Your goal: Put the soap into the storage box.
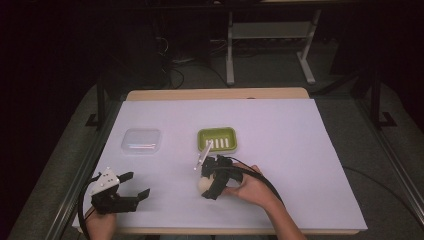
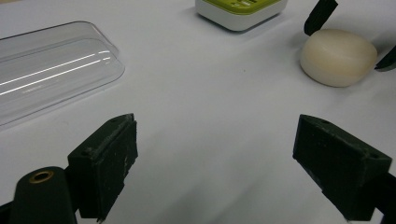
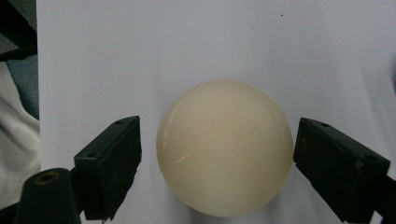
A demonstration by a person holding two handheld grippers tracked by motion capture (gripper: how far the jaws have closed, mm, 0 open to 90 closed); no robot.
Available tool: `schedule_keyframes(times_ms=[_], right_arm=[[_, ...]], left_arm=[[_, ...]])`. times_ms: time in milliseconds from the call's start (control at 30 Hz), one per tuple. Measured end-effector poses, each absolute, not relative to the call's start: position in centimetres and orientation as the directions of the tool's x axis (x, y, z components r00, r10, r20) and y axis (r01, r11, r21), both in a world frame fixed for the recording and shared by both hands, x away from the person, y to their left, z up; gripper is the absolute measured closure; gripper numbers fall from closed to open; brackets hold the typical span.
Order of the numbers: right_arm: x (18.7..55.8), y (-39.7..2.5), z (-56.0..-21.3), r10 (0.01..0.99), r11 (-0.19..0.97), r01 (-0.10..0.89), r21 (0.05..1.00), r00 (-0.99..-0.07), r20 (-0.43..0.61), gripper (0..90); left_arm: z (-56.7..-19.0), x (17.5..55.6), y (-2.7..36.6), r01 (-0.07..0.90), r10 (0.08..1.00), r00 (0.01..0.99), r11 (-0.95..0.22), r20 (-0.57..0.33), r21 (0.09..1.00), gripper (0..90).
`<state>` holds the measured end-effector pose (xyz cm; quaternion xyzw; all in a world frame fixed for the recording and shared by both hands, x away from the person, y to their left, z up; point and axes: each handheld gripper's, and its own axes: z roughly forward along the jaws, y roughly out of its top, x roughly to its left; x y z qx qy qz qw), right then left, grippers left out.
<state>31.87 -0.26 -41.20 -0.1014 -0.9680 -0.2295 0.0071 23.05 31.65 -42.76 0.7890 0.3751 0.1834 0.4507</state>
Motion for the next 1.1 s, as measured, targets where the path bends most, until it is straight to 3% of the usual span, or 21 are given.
schedule_keyframes(times_ms=[1100], right_arm=[[32.2,0.6,-42.4,0.184,0.895,0.189,0.405,-0.982,0.052,22.3]], left_arm=[[-42.8,23.1,31.7,0.427,0.756,0.652,-0.307,-0.055,0.851,13.0]])
